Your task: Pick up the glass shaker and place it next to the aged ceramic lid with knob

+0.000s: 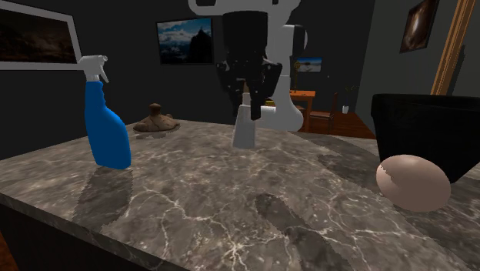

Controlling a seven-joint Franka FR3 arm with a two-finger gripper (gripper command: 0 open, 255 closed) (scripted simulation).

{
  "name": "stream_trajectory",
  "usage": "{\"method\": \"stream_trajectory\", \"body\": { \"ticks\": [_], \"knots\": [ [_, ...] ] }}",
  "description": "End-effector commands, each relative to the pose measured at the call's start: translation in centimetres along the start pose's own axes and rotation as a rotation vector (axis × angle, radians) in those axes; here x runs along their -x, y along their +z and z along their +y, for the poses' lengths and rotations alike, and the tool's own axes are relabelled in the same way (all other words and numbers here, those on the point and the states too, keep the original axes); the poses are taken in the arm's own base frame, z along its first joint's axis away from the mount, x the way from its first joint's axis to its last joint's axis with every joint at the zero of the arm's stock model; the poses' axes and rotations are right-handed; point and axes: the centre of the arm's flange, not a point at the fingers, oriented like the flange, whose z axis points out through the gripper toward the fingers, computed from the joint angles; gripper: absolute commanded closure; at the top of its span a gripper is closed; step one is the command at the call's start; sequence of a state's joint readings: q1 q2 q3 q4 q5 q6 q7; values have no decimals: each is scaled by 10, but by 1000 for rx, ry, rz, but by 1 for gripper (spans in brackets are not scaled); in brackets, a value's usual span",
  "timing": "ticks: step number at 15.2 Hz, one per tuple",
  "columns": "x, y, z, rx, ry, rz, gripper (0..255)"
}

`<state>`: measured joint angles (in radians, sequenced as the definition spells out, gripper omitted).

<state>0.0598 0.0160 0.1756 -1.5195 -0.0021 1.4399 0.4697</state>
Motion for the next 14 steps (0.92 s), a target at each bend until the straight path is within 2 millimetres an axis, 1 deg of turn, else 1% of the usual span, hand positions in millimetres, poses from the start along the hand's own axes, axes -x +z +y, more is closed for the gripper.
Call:
{"method": "stream_trajectory", "body": {
  "ticks": [1,14],
  "knots": [
    [1,-12,0,0,0,0,255],
    [7,-80,3,0,0,0,255]
  ]
}}
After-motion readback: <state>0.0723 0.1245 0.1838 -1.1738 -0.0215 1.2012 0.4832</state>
